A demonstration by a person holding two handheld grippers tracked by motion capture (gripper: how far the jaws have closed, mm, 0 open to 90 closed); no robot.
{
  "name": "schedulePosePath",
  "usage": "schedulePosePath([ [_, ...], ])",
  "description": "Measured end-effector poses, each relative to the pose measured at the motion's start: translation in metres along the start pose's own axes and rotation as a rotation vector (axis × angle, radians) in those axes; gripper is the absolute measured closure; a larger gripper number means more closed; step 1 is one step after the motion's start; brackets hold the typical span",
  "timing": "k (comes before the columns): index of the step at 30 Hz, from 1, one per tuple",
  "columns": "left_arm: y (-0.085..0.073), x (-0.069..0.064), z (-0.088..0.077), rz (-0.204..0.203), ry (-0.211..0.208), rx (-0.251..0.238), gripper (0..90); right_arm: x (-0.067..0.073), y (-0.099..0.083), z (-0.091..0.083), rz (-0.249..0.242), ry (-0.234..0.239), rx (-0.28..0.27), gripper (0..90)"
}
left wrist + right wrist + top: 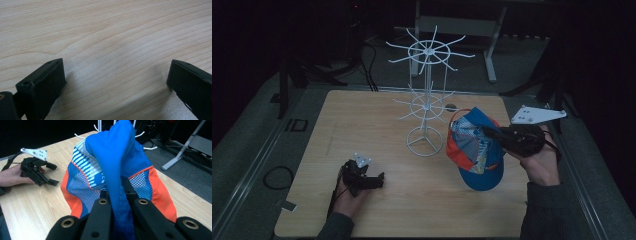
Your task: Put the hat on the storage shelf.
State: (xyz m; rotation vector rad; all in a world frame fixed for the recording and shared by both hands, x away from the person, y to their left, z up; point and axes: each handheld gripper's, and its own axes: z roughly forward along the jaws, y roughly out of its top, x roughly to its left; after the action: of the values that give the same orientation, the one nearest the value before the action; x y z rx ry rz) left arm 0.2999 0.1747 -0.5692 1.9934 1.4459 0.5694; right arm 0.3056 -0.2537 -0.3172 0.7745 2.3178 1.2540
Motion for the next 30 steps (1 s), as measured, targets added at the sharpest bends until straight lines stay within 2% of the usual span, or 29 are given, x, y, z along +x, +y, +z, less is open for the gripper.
schedulePosePath([
  [12, 0.000, 0.000, 0.000, 0.000, 0.000, 0.000, 2.2, 0.001, 0.001, 0.000, -0.003, 0.002, -0.004, 88.7],
  [30, 0.000, 0.000, 0.000, 0.000, 0.000, 0.000, 2.2, 0.008, 0.014, -0.007, -0.034, 0.013, -0.035, 88.7],
])
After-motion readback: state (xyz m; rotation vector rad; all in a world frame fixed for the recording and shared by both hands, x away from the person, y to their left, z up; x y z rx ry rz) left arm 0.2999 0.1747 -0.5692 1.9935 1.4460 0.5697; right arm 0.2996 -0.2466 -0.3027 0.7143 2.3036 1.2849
